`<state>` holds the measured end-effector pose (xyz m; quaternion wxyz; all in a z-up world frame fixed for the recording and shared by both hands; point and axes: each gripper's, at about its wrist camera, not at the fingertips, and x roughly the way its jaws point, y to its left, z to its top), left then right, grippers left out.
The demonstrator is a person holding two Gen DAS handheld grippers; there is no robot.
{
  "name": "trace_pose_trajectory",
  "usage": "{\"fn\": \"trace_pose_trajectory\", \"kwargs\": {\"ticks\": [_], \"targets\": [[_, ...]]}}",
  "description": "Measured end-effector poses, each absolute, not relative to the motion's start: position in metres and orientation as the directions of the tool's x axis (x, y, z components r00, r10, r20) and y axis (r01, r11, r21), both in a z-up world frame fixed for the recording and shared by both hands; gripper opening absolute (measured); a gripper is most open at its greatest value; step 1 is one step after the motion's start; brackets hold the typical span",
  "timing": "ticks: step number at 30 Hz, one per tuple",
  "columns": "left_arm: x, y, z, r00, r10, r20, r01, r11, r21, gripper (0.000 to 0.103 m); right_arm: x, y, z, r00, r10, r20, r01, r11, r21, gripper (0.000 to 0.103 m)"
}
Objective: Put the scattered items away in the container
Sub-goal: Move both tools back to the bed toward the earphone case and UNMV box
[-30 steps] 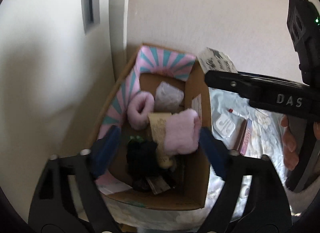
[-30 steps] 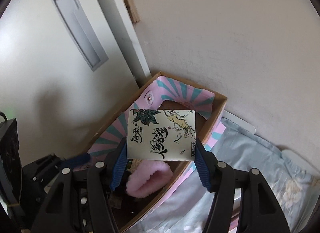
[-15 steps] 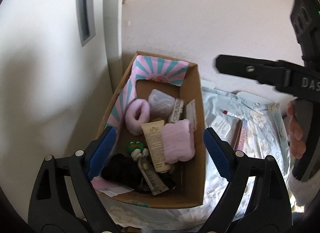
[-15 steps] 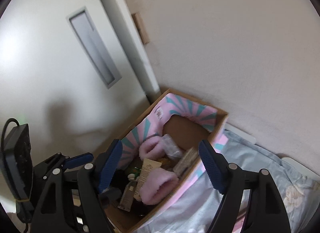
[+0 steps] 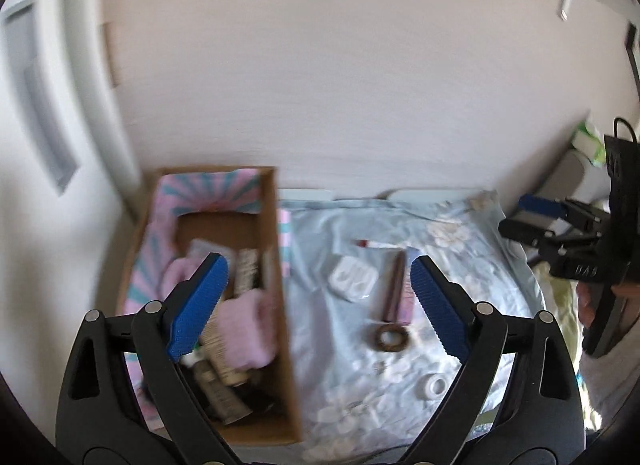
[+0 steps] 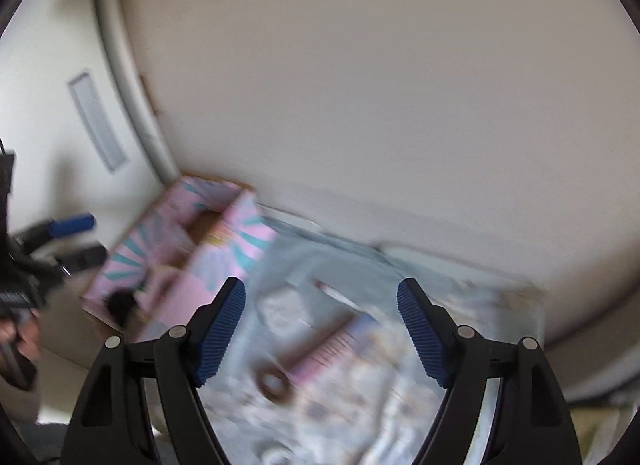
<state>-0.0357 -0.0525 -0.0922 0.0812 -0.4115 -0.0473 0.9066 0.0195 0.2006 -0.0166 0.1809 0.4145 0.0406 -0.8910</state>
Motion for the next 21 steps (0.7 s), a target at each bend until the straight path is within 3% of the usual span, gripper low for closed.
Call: {"fn": "trace_pose_trajectory", "kwargs": {"ticks": [11, 13, 15, 18, 21], "targets": [[-0.087, 0.015, -0.169, -0.54, 0.192, -0.82, -0.171, -0.978, -0.116, 0.093, 0.019, 0.219, -0.09, -0.53, -0.186, -0.827, 0.149, -0.981, 0.126, 0.075], [-0.099, 0.017, -0.184, -0.513, 0.2, -0.835, -0.147, -0.979, -0.144, 0.093, 0.017, 0.211, -0.111, -0.522, -0.163, -0.837, 0.098, -0.987, 0.131, 0.071], [-0.111, 0.019, -0.201, -0.489, 0.209, -0.847, -0.119, -0.978, -0.172, 0.093, 0.015, 0.201, -0.131, -0.494, -0.175, -0.851, 0.073, -0.984, 0.16, 0.055], [-0.124, 0.021, -0.221, -0.464, 0.19, -0.865, -0.085, -0.982, -0.17, 0.093, 0.011, 0.188, -0.155, -0.461, -0.174, -0.87, 0.053, -0.984, 0.169, 0.042], [-0.13, 0.021, -0.237, -0.449, 0.151, -0.881, -0.056, -0.988, -0.141, 0.093, 0.009, 0.184, -0.167, -0.453, -0.198, -0.869, 0.025, -0.978, 0.209, 0.039]]}}
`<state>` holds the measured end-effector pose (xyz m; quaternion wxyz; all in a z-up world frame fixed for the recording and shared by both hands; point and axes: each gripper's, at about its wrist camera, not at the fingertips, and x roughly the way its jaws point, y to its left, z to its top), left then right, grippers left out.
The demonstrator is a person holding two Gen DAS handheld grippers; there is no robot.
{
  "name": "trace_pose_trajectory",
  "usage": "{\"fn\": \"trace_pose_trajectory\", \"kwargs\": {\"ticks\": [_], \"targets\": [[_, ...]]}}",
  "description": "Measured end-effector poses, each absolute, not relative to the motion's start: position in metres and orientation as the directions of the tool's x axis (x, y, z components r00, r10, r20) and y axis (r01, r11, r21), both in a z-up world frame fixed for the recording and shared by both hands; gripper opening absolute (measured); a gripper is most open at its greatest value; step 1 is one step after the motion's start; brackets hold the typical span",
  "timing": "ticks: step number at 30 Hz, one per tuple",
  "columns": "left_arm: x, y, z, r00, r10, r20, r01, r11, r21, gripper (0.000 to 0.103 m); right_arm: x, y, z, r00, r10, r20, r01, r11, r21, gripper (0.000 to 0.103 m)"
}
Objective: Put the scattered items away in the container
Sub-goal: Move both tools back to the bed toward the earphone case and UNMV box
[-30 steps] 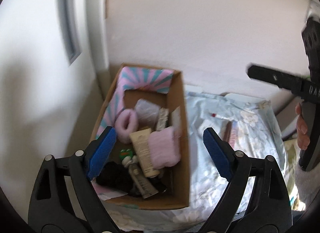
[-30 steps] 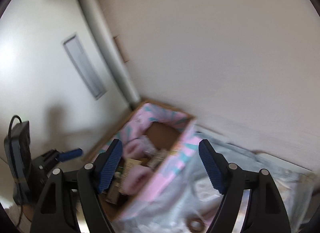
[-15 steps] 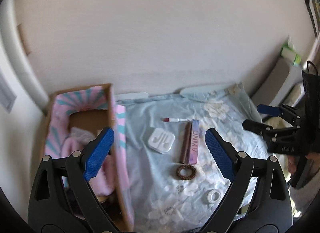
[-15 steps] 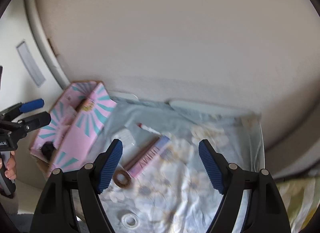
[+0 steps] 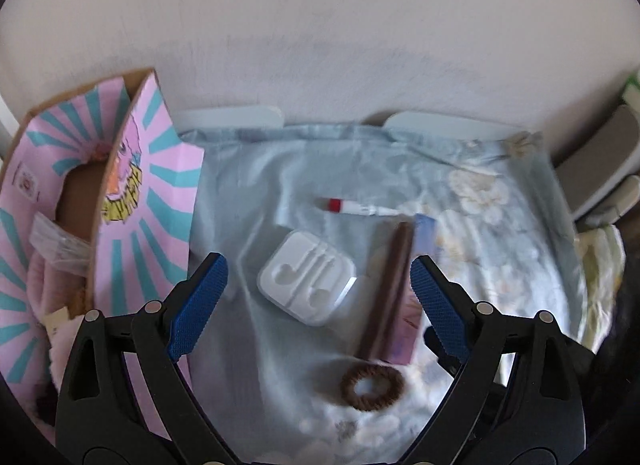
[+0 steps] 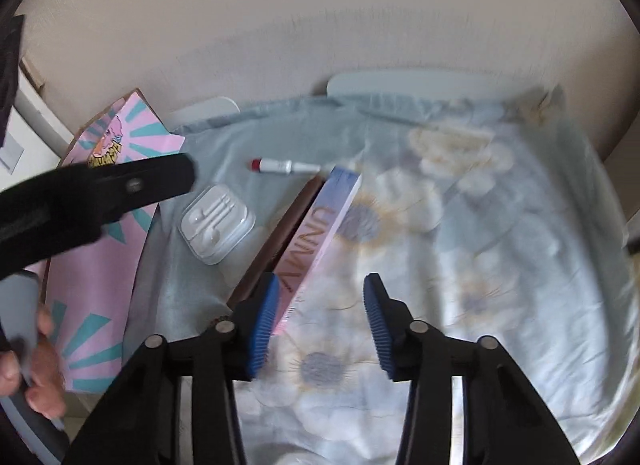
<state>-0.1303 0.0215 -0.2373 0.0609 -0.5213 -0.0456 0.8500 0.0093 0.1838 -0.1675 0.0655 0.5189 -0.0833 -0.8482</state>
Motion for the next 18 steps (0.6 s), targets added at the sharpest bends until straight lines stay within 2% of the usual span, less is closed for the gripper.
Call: {"fn": "trace_pose_trajectory", "kwargs": {"ticks": [6, 13, 18], "targets": [[-0.137, 0.024, -0.259, -0.435, 0.111, -0.893, -0.046, -0.994, -0.101, 0.092, 0.005, 0.184, -0.178, -0.452, -0.234, -0.861, -0.007, -0.964, 0.266, 0.039], [-0.141, 0.028, -0.281, -0.412, 0.069, -0.908, -0.068, -0.997, -0.045, 0.091, 0.0, 0.182, -0.187, -0.444, -0.221, -0.868, -0.041, -0.963, 0.266, 0.039], [-0.14, 0.025, -0.292, -0.4, 0.088, -0.912, -0.065, -0.996, -0.067, 0.091, -0.003, 0.173, -0.187, -0.448, -0.206, -0.87, -0.024, -0.97, 0.242, 0.039]]}}
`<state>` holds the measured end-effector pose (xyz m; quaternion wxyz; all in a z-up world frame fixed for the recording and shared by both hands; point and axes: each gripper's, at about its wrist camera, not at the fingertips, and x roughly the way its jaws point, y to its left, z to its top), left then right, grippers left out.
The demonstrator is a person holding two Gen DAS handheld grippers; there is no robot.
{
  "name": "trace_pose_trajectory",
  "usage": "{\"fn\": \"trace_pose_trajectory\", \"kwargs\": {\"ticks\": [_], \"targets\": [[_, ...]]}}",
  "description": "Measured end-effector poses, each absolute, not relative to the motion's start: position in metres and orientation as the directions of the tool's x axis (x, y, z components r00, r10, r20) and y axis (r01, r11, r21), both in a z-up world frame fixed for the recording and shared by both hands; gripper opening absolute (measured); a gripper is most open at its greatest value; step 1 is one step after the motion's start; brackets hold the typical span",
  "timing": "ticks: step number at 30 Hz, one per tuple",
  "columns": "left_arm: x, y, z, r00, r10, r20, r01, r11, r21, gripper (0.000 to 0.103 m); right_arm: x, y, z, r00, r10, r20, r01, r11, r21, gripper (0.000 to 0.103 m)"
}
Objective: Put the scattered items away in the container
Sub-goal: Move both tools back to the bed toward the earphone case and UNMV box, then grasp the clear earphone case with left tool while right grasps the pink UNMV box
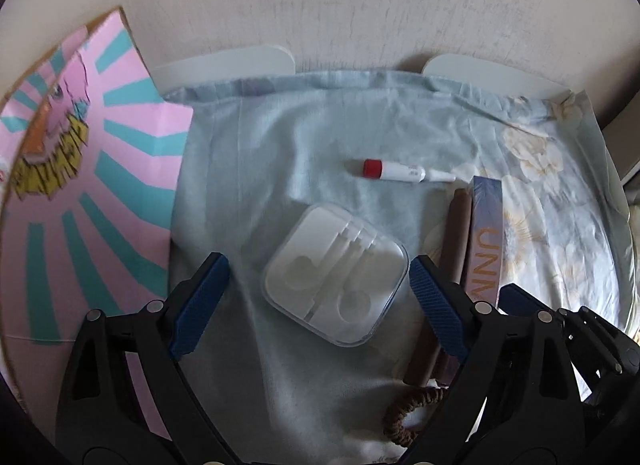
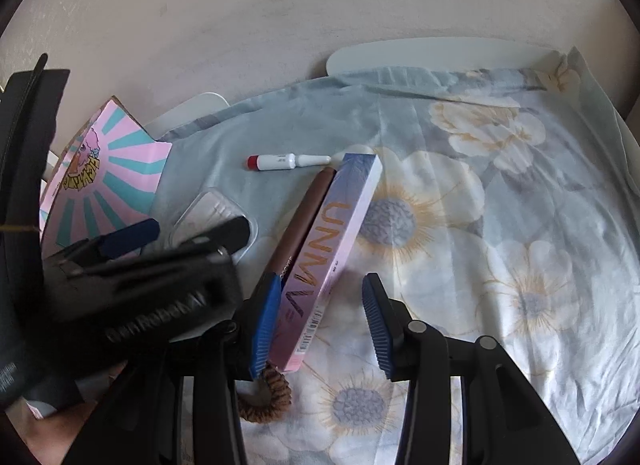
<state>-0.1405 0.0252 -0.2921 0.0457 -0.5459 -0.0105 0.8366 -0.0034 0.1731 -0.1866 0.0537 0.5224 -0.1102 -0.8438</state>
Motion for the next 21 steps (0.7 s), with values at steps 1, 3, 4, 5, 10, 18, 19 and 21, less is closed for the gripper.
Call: {"fn": "trace_pose_trajectory", "kwargs": {"ticks": [1, 3, 4, 5, 10, 18, 19, 21], "targets": [[-0.141, 0.025, -0.293, -0.4, 0.091, -0.912, -0.066, -0.995, -0.07, 0.091, -0.004, 0.172, -0.186, -0.449, -0.205, -0.87, -0.022, -0.97, 0.24, 0.039], [-0.141, 0.025, -0.294, -0.401, 0.091, -0.912, -0.07, -0.995, -0.069, 0.091, -0.004, 0.168, -0.185, -0.456, -0.196, -0.868, -0.006, -0.975, 0.224, 0.039], [-0.141, 0.024, -0.295, -0.404, 0.092, -0.91, -0.072, -0.995, -0.068, 0.091, -0.003, 0.167, -0.185, -0.459, -0.191, -0.868, 0.001, -0.977, 0.215, 0.039], [-0.141, 0.024, -0.295, -0.41, 0.091, -0.907, -0.073, -0.995, -0.067, 0.091, -0.004, 0.166, -0.185, -0.462, -0.188, -0.867, 0.007, -0.978, 0.208, 0.039], [-0.136, 0.024, -0.294, -0.44, 0.105, -0.892, -0.096, -0.993, -0.069, 0.09, -0.003, 0.165, -0.184, -0.486, -0.189, -0.853, 0.04, -0.98, 0.194, 0.039], [-0.134, 0.016, -0.288, -0.44, 0.139, -0.887, -0.112, -0.989, -0.099, 0.071, -0.001, 0.174, -0.183, -0.487, -0.273, -0.83, 0.092, -0.961, 0.263, 0.006], [-0.134, 0.015, -0.288, -0.44, 0.141, -0.887, -0.108, -0.989, -0.103, 0.071, -0.002, 0.178, -0.182, -0.487, -0.272, -0.83, 0.087, -0.961, 0.264, 0.005], [-0.133, 0.015, -0.287, -0.439, 0.139, -0.888, -0.105, -0.989, -0.103, 0.071, -0.003, 0.187, -0.182, -0.486, -0.243, -0.839, 0.072, -0.968, 0.239, 0.004]]}}
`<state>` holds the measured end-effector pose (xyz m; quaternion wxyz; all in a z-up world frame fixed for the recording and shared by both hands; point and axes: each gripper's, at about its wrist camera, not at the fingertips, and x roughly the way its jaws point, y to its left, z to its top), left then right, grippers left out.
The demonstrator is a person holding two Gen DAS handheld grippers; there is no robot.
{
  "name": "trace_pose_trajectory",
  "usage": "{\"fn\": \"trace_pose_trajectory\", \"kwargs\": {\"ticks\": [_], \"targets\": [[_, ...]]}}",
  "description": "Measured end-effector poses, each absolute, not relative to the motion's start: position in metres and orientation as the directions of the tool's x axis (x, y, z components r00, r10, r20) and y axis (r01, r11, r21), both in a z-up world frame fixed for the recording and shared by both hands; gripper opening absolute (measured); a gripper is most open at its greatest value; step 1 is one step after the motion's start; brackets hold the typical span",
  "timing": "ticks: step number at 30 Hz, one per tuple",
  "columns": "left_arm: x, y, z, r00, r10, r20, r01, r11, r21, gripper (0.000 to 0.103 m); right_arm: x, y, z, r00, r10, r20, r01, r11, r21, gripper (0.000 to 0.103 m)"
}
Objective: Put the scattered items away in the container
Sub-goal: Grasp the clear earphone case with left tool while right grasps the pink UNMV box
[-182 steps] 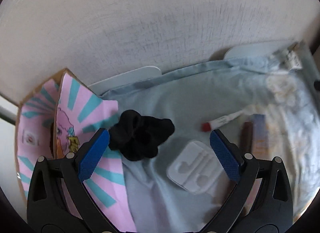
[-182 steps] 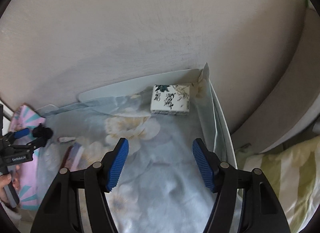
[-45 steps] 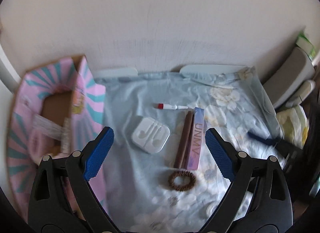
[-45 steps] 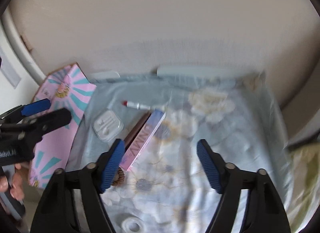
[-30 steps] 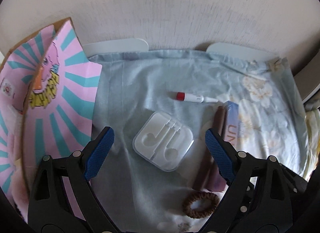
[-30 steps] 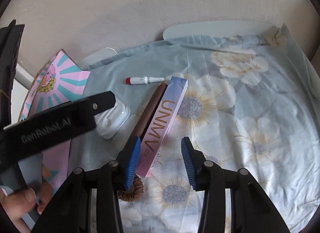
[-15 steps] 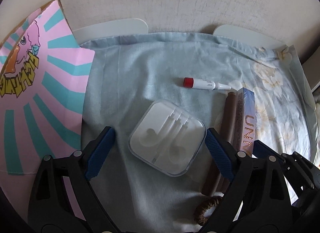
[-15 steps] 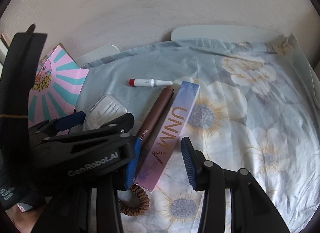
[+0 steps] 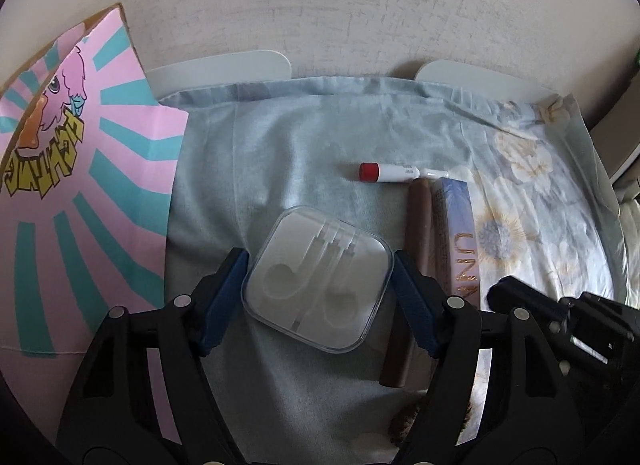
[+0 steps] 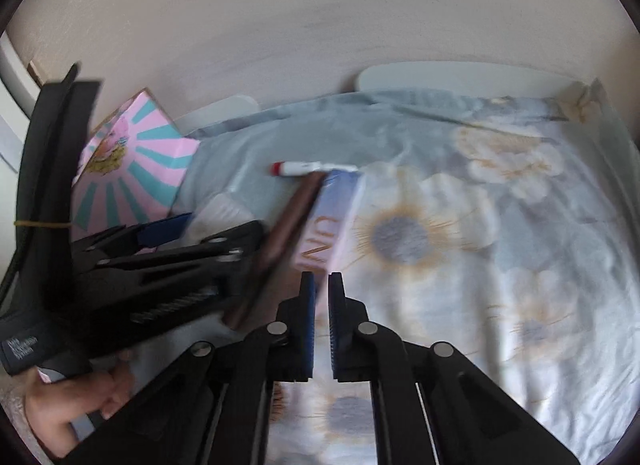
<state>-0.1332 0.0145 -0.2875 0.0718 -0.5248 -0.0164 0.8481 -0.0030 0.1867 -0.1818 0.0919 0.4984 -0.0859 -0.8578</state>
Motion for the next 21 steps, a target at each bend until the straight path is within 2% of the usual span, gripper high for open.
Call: {"fn": "trace_pose_trajectory", "kwargs": {"ticks": [5, 7, 8, 9, 11, 12, 16, 20, 21], "targets": [[-0.134, 0.009, -0.284, -0.435, 0.161, -0.886, -0.084, -0.987, -0.138, 0.071, -0.008, 0.199, -0.175, -0.475, -0.31, -0.823, 0.027, -0.94, 0.339, 0.005], [-0.135, 0.003, -0.283, -0.432, 0.182, -0.884, -0.066, -0.983, -0.17, 0.071, -0.006, 0.189, -0.17, -0.491, -0.314, -0.813, 0.06, -0.943, 0.328, 0.009], [-0.135, 0.001, -0.283, -0.43, 0.191, -0.883, -0.058, -0.981, -0.184, 0.07, -0.006, 0.184, -0.169, -0.492, -0.301, -0.817, 0.066, -0.948, 0.31, 0.019], [-0.135, -0.001, -0.282, -0.428, 0.201, -0.881, -0.048, -0.979, -0.2, 0.07, -0.005, 0.178, -0.169, -0.496, -0.28, -0.822, 0.069, -0.956, 0.284, 0.033], [-0.137, -0.006, -0.283, -0.423, 0.217, -0.88, -0.032, -0.974, -0.225, 0.07, 0.0, 0.17, -0.169, -0.519, -0.247, -0.819, 0.065, -0.966, 0.25, 0.051], [-0.138, -0.008, -0.283, -0.421, 0.223, -0.879, -0.027, -0.972, -0.234, 0.07, -0.003, 0.168, -0.17, -0.516, -0.258, -0.817, 0.075, -0.964, 0.257, 0.054], [-0.14, -0.01, -0.284, -0.416, 0.229, -0.88, -0.017, -0.97, -0.244, 0.07, -0.002, 0.163, -0.176, -0.508, -0.256, -0.823, 0.089, -0.965, 0.245, 0.056], [-0.144, -0.004, -0.287, -0.412, 0.239, -0.879, -0.005, -0.966, -0.26, 0.07, -0.003, 0.167, -0.182, -0.518, -0.193, -0.833, 0.105, -0.981, 0.163, 0.056], [-0.146, -0.001, -0.288, -0.412, 0.241, -0.879, -0.004, -0.965, -0.263, 0.07, -0.003, 0.168, -0.186, -0.509, -0.182, -0.841, 0.104, -0.983, 0.149, 0.051]]}}
